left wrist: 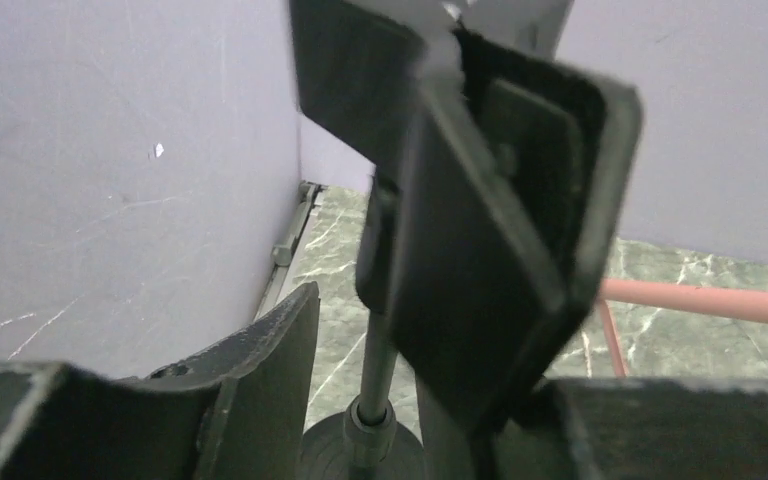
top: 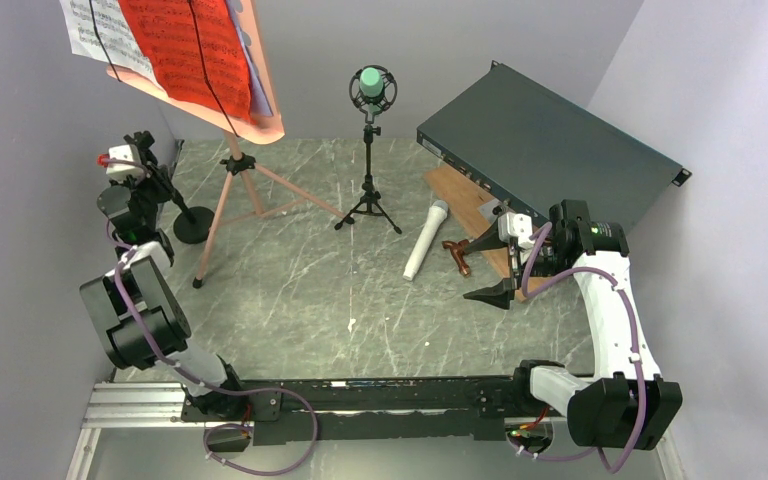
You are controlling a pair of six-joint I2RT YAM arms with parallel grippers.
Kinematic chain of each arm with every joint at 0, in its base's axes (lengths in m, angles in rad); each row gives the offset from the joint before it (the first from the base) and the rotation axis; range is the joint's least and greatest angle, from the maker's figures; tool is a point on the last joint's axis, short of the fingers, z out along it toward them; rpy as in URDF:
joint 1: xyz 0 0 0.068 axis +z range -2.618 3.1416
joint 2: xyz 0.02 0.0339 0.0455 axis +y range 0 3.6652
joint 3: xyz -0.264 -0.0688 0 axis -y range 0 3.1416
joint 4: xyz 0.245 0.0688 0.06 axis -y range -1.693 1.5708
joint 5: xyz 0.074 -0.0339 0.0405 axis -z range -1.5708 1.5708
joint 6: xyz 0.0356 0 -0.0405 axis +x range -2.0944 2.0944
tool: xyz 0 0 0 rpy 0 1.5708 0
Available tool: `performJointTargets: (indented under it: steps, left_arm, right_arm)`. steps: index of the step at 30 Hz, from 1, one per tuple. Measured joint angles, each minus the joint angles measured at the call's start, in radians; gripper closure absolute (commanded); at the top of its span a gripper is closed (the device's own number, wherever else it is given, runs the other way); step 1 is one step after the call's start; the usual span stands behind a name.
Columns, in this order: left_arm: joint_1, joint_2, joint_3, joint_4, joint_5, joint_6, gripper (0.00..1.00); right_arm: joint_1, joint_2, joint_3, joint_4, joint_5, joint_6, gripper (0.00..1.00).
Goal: Pack up the instrument practice props
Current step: Place the microphone stand at the center of the board.
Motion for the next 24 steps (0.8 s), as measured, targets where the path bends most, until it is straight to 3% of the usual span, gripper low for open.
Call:
performJointTargets:
  steps: [10, 15, 24]
  left_arm:
    - [-0.012, -0.170, -0.069, -0.069, -0.028, 0.021, 0.18]
    - [-0.017, -0.311, -0.089, -0.243, -0.110, -0.002, 0.01]
    - [-0.017, -0.569, -0.069, -0.742, -0.164, -0.130, 0.00]
  right_arm:
    - [0.001, -0.001, 0.000, 0.002, 0.000, 0.000, 0.00]
    - [0.001, -0.002, -0.001, 0.003, 0.000, 0.000, 0.00]
    - [0.008, -0.011, -0.013, 0.026, 0.001, 0.000, 0.00]
